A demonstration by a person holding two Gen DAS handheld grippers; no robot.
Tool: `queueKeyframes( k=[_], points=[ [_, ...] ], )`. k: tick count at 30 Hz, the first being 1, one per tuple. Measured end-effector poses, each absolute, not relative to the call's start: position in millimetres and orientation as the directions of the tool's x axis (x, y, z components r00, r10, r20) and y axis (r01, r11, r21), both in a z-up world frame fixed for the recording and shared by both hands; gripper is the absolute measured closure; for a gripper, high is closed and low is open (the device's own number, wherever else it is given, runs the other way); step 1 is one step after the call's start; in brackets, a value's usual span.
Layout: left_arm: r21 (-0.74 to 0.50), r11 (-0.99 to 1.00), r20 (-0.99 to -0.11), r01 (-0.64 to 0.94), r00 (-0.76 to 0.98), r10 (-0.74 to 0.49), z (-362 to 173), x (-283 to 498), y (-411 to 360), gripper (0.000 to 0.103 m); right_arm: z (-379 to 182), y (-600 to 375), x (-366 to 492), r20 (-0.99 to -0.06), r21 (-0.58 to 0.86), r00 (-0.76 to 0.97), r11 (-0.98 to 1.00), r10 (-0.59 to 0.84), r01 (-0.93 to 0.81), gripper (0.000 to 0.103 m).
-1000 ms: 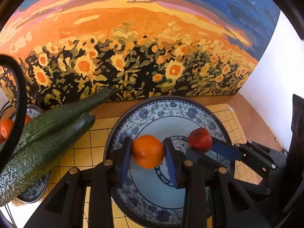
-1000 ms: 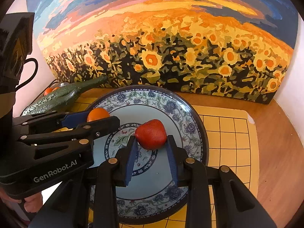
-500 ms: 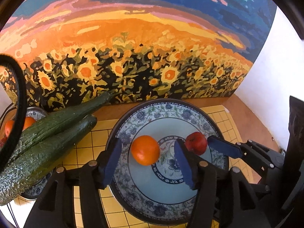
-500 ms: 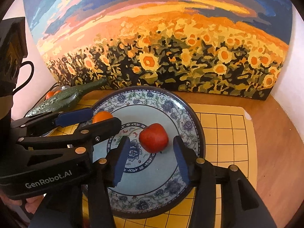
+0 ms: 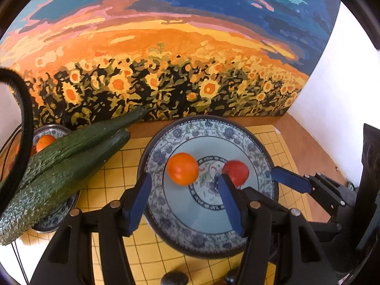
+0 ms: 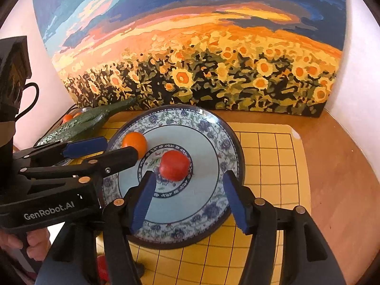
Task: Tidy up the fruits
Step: 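Withdraw both grippers from the plate back toward the fruit cluster, then grasp a brown kiwi with the left gripper while the right gripper approaches a dark plum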
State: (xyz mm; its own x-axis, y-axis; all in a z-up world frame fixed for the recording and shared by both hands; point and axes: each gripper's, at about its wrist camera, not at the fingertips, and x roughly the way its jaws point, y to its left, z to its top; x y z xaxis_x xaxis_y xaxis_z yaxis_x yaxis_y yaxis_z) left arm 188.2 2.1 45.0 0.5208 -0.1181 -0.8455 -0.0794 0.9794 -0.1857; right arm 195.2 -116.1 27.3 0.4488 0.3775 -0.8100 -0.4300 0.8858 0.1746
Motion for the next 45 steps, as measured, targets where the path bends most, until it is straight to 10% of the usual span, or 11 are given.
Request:
queueKeyframes(
  k=[45],
  points=[
    [-0.204,0.976,-0.851,-0.075,0.507,-0.139,88,51,23,0.041,70,-124,71,-0.801,0.173,0.475,0.900,0.364,-0.399,0.042]
  ],
)
